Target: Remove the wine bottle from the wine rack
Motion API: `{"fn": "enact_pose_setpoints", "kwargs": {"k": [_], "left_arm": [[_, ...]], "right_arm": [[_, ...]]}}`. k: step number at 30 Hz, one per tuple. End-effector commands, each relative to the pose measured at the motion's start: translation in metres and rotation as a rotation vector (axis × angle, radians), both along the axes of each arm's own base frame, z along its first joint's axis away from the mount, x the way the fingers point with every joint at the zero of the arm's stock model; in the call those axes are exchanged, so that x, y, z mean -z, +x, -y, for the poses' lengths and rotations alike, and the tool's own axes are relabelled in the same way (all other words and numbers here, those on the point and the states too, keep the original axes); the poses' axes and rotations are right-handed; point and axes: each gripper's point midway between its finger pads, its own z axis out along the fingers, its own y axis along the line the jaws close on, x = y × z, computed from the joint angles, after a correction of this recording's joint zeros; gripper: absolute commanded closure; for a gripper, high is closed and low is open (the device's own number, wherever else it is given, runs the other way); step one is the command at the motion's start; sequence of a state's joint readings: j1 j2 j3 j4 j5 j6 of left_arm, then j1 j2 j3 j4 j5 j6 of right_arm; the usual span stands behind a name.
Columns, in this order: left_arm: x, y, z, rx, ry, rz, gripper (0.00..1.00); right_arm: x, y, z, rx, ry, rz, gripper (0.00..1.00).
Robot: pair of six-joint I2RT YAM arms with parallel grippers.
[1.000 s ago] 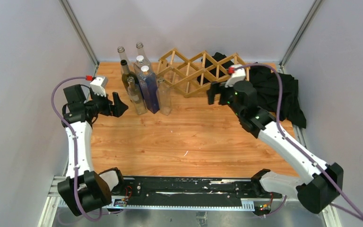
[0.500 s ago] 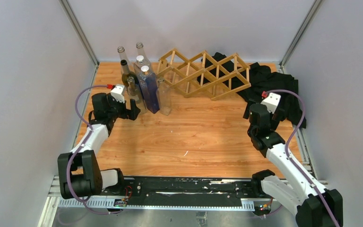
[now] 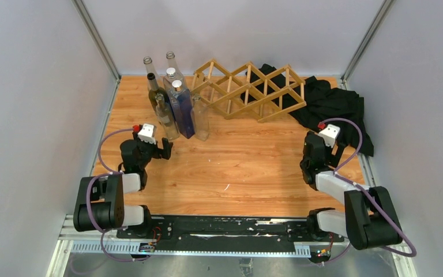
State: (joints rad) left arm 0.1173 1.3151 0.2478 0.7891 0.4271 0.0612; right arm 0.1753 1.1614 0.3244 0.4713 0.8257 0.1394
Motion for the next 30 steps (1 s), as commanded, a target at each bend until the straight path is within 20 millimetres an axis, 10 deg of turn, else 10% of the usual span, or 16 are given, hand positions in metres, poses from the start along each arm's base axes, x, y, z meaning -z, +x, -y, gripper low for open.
{"fn": "enact_pose_setpoints", "kwargs": {"k": [1,6,7,8,30], "left_arm": [[-0.037,0.006,-0.015,-0.121,0.047,0.218,0.0],[-0.013,0.003,-0.012,-0.165,0.083,0.147,0.0],[-0.021,0.015,-0.016,-0.185,0.079,0.14,0.0],[-0.029,0.015,-0.017,-0.201,0.063,0.198,0.0],[-0.027,0.014,-0.013,-0.178,0.06,0.192,0.0]], "right_arm": [[-0.001,0.019,0.001,-0.05,0.013,0.107,0.07],[0.003,0.048,-0.028,-0.282,-0.027,0.089,0.37],[0.012,0.054,-0.044,-0.402,-0.026,0.029,0.07],[0.016,0.052,-0.046,-0.425,-0.001,0.049,0.02],[0.017,0.051,-0.037,-0.401,-0.014,0.109,0.0]]}}
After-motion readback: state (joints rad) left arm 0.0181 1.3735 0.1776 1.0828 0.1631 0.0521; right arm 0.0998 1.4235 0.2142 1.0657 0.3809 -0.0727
